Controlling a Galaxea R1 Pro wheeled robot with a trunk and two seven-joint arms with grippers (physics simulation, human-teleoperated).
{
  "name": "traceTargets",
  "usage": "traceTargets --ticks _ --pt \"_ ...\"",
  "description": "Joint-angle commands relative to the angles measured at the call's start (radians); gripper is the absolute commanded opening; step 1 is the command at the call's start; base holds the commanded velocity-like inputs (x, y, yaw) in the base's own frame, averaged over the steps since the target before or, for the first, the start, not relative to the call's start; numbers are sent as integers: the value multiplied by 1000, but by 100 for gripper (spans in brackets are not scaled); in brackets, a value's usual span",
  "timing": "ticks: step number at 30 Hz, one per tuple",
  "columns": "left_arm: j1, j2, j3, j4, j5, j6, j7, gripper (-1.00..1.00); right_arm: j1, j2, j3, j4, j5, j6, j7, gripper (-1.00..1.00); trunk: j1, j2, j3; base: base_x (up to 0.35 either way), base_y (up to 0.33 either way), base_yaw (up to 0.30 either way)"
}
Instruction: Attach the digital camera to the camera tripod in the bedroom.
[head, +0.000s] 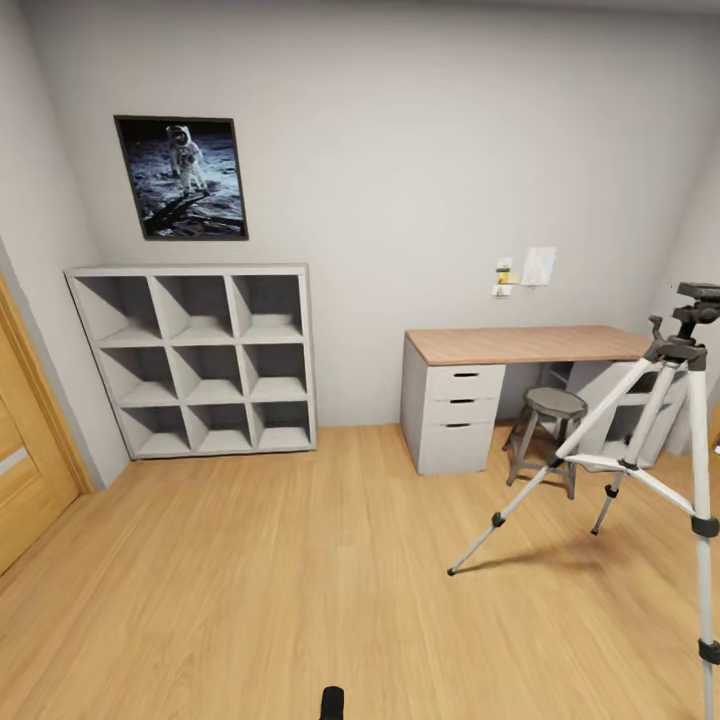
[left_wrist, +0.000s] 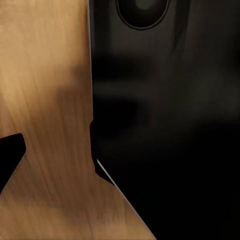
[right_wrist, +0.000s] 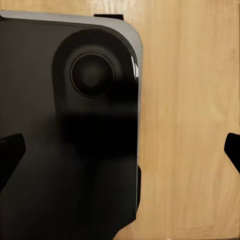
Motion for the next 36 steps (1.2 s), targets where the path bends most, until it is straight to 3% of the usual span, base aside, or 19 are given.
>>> traceTargets --ticks 1,14,36 --pt "1 0 1 -2 1 1 1 100 0 0 0 1 0 -3 0 100 1 0 -1 280 5 0" --pt "1 0 1 -2 1 1 1 100 -1 1 0 1 0 -3 0 100 1 0 -1 245 -60 0" --pt "1 -2 0 -2 1 -5 -1 100 -1 1 0 1 0 -2 -1 100 1 0 -2 13 -7 0"
